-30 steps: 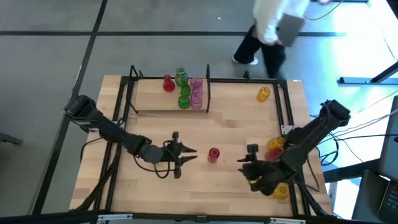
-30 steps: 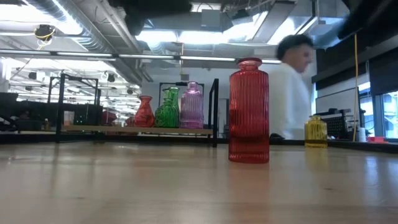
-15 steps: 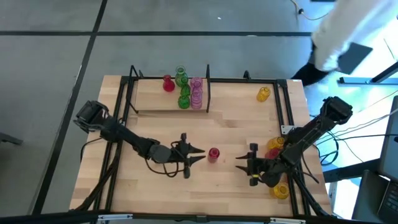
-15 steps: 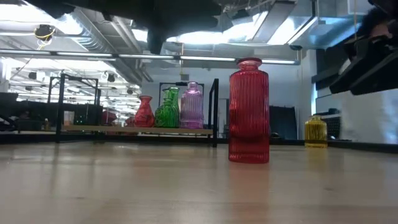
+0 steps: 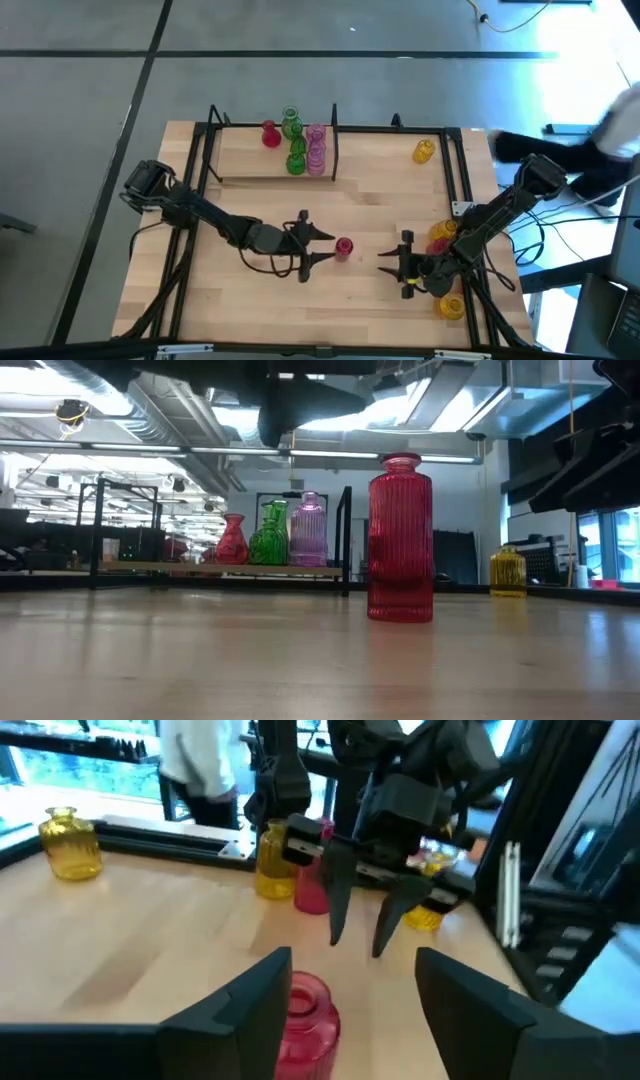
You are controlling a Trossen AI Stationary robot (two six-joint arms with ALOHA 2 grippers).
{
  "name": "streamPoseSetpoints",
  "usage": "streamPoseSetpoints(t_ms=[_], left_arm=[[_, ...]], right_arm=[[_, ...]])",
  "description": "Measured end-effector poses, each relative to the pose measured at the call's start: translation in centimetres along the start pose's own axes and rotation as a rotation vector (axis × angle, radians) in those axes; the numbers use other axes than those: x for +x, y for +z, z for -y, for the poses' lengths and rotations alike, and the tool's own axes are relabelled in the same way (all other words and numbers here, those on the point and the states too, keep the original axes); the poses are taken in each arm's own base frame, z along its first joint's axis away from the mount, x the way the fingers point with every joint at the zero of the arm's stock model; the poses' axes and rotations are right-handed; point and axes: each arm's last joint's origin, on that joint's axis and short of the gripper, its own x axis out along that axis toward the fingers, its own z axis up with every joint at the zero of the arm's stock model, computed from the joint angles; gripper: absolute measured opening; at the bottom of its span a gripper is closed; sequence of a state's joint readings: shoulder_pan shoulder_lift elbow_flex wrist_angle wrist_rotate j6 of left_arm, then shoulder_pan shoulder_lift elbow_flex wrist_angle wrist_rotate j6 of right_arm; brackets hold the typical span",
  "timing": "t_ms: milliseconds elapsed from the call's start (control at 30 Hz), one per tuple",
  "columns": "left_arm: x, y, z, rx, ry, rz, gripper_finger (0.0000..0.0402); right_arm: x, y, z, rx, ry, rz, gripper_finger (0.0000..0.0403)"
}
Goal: Sort vases onto shelf
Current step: Put the bottom red vase on the shelf aligned with the other red vase
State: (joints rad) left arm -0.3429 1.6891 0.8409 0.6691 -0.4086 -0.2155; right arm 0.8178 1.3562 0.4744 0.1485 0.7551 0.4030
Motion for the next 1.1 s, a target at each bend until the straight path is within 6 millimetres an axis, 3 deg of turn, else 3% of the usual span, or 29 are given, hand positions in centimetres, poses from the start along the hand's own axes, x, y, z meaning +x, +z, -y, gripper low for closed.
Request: streamPoseSetpoints(t_ms=[200, 633, 1100], left_arm=[[1.0, 0.3, -0.4, 0.022, 0.074, -0.012, 0.0211], [4.7, -1.2, 0.3, 0.070, 0.101, -0.057, 0.0209], [4.8, -2.0, 0.0, 0.065, 0.132, -0.117, 0.0209]], right_arm=[[0.4, -0.2, -0.3, 0.054, 0.009, 0.005, 0.0154], [1.3, -1.4, -0.8, 0.077, -0.014, -0.041, 0.0154], [1.4, -1.5, -0.7, 0.042, -0.026, -0.039, 0.0154]])
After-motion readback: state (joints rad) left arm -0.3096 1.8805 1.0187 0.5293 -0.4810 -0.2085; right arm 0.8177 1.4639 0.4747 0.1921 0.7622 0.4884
